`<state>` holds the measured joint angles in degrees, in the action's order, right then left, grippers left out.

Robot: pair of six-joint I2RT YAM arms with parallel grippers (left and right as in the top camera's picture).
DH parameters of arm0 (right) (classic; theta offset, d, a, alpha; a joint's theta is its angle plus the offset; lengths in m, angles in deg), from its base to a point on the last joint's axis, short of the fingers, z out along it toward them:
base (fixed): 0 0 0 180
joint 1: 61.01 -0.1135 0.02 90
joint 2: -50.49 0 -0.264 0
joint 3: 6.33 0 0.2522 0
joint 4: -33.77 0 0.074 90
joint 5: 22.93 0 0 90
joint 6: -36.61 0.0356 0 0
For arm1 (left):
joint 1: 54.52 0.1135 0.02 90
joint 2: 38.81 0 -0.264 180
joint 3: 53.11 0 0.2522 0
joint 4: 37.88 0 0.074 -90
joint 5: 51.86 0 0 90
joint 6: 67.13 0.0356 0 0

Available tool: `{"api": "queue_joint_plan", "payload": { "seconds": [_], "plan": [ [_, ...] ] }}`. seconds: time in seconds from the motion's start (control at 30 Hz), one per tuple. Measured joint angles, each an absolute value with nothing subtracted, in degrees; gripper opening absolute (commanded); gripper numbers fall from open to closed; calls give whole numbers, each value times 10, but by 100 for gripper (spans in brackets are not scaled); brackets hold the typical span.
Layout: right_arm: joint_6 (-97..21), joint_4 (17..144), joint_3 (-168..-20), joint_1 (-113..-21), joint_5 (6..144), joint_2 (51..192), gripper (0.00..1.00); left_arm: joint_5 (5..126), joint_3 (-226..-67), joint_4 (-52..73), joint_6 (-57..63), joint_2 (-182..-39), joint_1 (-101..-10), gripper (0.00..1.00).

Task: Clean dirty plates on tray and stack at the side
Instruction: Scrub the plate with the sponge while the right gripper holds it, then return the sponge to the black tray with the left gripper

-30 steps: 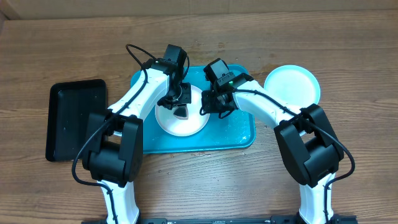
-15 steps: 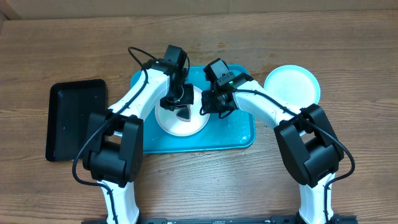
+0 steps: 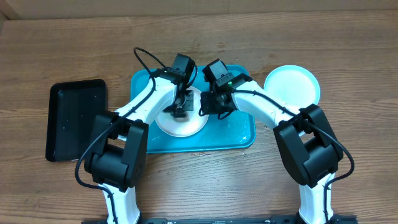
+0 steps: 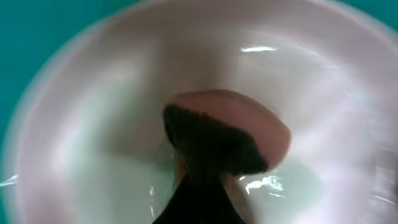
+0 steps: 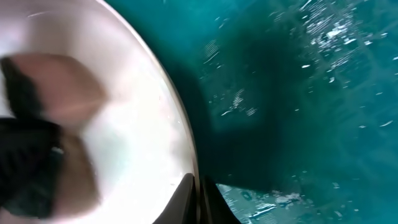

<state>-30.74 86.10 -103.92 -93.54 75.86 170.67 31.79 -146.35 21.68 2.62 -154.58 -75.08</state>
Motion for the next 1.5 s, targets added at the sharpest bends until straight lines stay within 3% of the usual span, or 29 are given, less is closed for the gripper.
{"api": "queue_joint_plan", "payload": {
  "seconds": [0.17,0.33,0.67,0.87,1.0,1.2,1.5],
  "plan": [
    [-307,861,-1039,-936,758,1707,4,196,-1468,263,11,-1548,-740,4],
    [-307,861,-1039,-936,758,1707,4,166,-1504,282,3,-1558,-729,4],
    [-307,861,-1039,-936,757,1707,4,392,-1527,221,5,-1561,-728,4],
    [-307,861,-1039,-936,756,1707,4,425,-1487,181,5,-1560,-728,4],
    [-307,863,-1039,-936,757,1707,4,366,-1478,195,5,-1555,-731,4],
    [-307,862,-1039,-936,761,1707,4,185,-1482,313,-25,-1553,-720,4],
    [-310,867,-1039,-939,759,1706,4,129,-1580,371,-68,-1553,-681,4]
  ]
}}
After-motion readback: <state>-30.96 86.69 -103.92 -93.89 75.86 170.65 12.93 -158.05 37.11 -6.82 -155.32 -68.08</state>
